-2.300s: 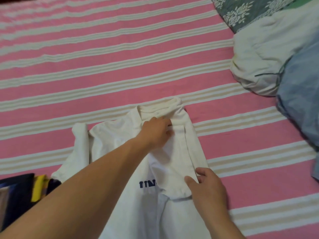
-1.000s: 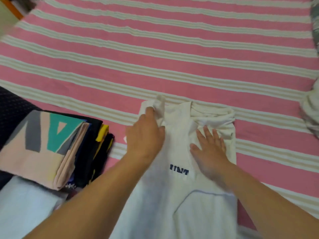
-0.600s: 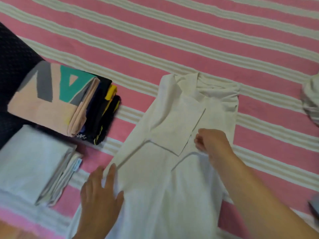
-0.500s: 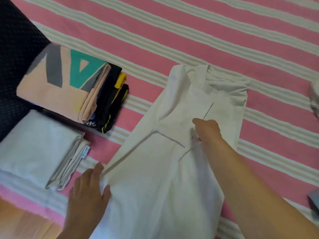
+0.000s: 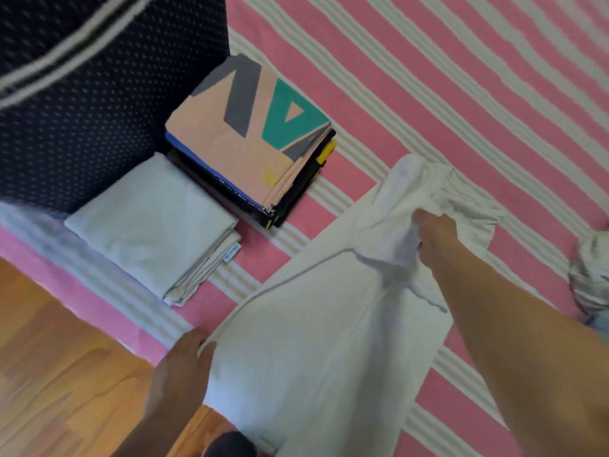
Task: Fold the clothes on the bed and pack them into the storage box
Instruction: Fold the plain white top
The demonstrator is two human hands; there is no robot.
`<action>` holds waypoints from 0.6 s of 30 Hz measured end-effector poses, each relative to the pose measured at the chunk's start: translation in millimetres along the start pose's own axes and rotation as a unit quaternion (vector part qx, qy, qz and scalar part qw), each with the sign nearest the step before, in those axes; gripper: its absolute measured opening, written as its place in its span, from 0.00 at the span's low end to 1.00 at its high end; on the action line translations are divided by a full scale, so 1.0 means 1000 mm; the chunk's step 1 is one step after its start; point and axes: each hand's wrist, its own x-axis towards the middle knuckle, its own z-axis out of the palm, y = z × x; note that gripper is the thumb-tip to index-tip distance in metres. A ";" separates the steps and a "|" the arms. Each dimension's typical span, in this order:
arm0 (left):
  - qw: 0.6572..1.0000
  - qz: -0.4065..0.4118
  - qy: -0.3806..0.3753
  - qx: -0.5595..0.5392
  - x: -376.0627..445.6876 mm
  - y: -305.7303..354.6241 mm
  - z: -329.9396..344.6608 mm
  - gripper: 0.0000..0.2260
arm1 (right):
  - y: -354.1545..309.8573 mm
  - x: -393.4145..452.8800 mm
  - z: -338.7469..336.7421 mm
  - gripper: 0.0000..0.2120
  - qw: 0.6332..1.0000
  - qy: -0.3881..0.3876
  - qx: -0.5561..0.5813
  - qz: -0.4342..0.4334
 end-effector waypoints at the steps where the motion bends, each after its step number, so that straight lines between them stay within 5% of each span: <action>1: 1.000 -0.008 -0.007 -0.001 -0.003 0.003 -0.003 0.06 | -0.017 -0.011 0.000 0.31 0.999 0.028 -0.004 -0.044; 5: 0.998 0.014 -0.024 0.049 -0.042 0.023 -0.019 0.07 | -0.095 -0.060 -0.012 0.34 0.977 0.026 0.001 -0.211; 9: 0.995 0.094 0.005 0.020 -0.105 0.046 -0.018 0.12 | -0.112 -0.076 -0.063 0.25 0.964 0.052 0.006 -0.262; 13: 0.982 0.189 0.001 0.018 -0.164 0.058 0.031 0.13 | -0.050 -0.046 -0.146 0.19 0.972 0.044 0.080 -0.216; 16: 0.977 0.198 -0.029 0.070 -0.194 0.074 0.106 0.08 | 0.026 0.012 -0.196 0.23 0.975 -0.010 0.154 -0.157; 18: 0.974 0.199 -0.052 0.096 -0.203 0.085 0.176 0.07 | 0.093 0.067 -0.216 0.17 0.972 -0.051 0.189 -0.130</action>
